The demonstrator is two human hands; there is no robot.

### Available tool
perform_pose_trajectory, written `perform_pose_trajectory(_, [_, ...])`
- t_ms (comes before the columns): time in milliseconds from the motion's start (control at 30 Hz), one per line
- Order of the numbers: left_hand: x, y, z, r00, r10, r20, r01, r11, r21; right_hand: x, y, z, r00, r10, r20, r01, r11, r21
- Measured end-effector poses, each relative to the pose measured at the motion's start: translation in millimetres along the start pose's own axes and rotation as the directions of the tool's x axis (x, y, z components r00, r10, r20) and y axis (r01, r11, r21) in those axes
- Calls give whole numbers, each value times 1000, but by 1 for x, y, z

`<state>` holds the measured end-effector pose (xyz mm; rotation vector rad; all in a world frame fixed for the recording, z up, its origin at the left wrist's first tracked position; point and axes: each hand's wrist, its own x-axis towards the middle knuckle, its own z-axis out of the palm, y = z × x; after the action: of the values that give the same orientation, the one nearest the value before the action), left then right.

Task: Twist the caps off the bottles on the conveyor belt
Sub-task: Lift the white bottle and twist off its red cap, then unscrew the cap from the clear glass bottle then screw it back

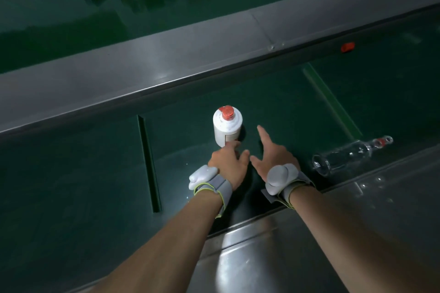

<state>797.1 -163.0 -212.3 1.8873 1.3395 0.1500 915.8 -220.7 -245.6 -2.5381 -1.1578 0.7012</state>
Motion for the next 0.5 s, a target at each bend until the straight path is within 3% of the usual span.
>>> perform_pose_trajectory(233, [-16,30,9,993,100,55,-101,995,8,-29,23,-38,1000,18,-1,-18,999,-46])
perform_pose_trajectory(500, [2,66,72,992,61,108,-64,998,22,4,84,-50,995,-70,65,70,998,-1])
